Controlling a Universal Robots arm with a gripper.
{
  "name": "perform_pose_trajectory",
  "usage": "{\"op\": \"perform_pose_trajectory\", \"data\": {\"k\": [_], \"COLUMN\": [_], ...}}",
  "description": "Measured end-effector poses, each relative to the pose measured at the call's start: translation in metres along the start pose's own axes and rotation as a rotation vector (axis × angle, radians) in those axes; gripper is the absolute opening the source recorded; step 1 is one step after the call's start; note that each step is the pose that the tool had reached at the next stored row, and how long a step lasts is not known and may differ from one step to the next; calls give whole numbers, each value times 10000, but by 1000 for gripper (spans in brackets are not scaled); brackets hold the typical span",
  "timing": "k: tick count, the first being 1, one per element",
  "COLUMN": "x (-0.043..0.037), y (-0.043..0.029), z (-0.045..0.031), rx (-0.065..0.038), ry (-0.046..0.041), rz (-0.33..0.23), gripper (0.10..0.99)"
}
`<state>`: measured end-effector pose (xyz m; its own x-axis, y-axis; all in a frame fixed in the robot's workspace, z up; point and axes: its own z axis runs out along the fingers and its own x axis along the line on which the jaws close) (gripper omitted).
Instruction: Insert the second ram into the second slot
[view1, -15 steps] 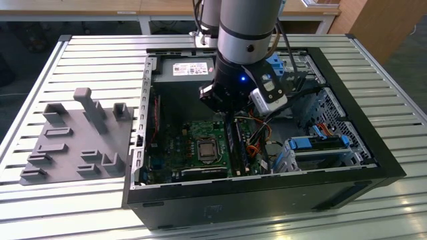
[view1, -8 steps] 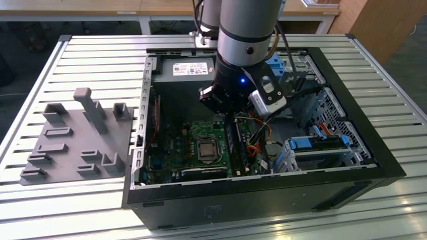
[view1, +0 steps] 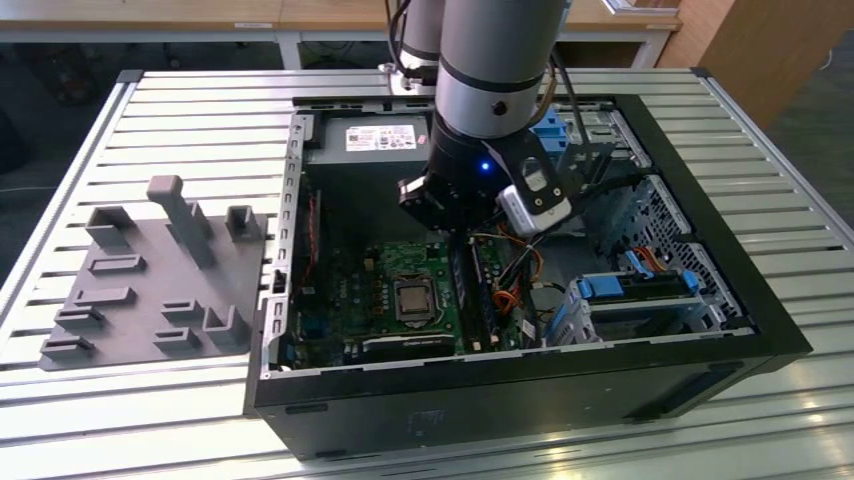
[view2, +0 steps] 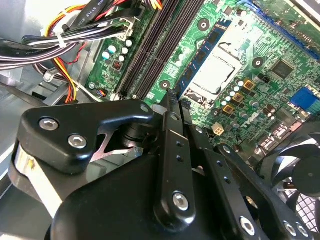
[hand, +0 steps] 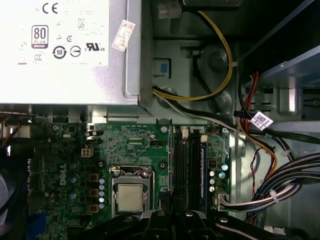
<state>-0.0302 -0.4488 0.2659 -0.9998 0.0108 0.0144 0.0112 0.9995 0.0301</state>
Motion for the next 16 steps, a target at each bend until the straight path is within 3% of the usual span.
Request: {"op": "perform_pose_trajectory", "data": {"k": [16], "x": [-2], "y": [-2], "z": [51], "rx": [-1], "ry": [6], "rz": [-1], "gripper": [133]}}
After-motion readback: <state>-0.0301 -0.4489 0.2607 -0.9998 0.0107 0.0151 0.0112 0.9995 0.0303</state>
